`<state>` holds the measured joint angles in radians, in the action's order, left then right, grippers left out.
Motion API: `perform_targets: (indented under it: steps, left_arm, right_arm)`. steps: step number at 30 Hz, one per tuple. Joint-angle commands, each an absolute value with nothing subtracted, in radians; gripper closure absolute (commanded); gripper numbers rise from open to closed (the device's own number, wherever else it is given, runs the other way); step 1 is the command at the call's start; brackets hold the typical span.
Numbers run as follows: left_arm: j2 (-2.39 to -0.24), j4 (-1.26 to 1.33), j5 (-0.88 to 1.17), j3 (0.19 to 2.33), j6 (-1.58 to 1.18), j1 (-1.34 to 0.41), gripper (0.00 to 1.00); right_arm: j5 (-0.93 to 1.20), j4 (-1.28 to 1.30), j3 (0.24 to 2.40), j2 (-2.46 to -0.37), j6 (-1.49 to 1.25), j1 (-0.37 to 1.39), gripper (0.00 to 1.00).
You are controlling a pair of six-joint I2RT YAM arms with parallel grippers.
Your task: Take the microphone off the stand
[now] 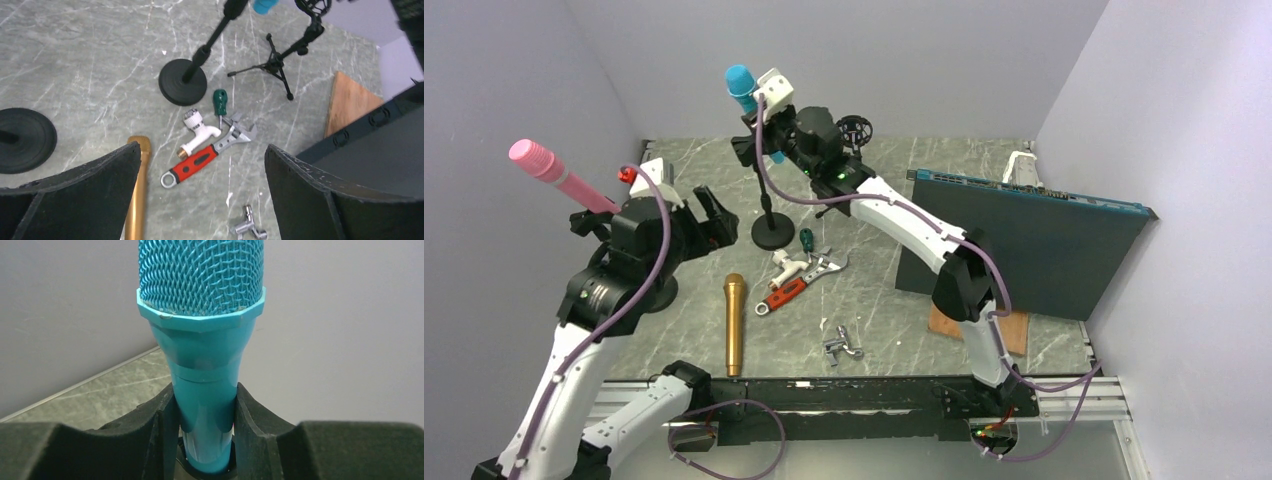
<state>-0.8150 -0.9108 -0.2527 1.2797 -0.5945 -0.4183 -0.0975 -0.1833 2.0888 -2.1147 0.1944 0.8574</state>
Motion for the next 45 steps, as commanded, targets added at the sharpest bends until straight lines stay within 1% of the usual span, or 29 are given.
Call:
perform_targets:
  steps: [1,3,7,9,13,16,20,24,27,30,34,36,40,45]
  left_arm:
    - [-0.852,-0.697,-0.286,1.235,-0.545,-0.362,0.03]
    - [-0.865,-0.640,-0.231,1.196,-0.527,-0.311,0.03]
    - [-0.889,-0.459,-0.106,1.111,-0.522,-0.241,0.01]
    - [-0.940,-0.415,-0.071,1.125,-0.505,-0.238,0.01]
    - [-1.091,-0.419,-0.015,1.228,-0.419,-0.240,0.01]
    - [-1.121,-0.275,0.018,1.193,-0.331,-0.243,0.01]
    - [-1.146,-0.218,-0.019,1.172,-0.291,-0.240,0.00]
    - [-1.182,-0.150,0.088,1.181,-0.194,-0.239,0.00]
    - [-1.232,-0.164,0.160,1.215,-0.131,-0.223,0.01]
    - [-1.256,-0.133,0.300,1.230,-0.159,-0.181,0.01]
    - [-1.291,-0.119,0.395,1.277,-0.162,-0.164,0.01]
    - [-1.329,-0.117,0.482,1.317,-0.202,-0.134,0.00]
    - [-1.347,0.054,0.624,1.267,-0.288,-0.102,0.01]
    - [-1.388,0.062,0.668,1.285,-0.330,-0.094,0.01]
  right_arm:
    - [0.068,-0.055,2.118,-2.039,0.137,0.810,1.00]
    - [0.129,-0.045,2.085,-2.017,0.124,0.792,1.00]
    - [0.159,-0.030,2.016,-1.976,0.162,0.786,1.00]
    - [0.164,-0.009,2.010,-1.968,0.163,0.778,1.00]
    - [0.232,0.092,2.102,-2.003,0.125,0.753,1.00]
    - [0.247,0.159,2.174,-2.039,0.113,0.755,1.00]
    - [0.235,0.155,2.175,-2.040,0.103,0.755,1.00]
    - [0.238,0.165,2.170,-2.034,0.101,0.755,1.00]
    - [0.241,0.167,2.160,-2.026,0.102,0.755,1.00]
    - [0.257,0.191,2.182,-2.033,0.115,0.754,1.00]
    - [0.257,0.189,2.177,-2.032,0.119,0.754,1.00]
    - [0.254,0.175,2.161,-2.027,0.117,0.754,1.00]
    - [0.243,0.177,2.166,-2.026,0.124,0.754,1.00]
    - [0.231,0.193,2.159,-2.023,0.159,0.752,1.00]
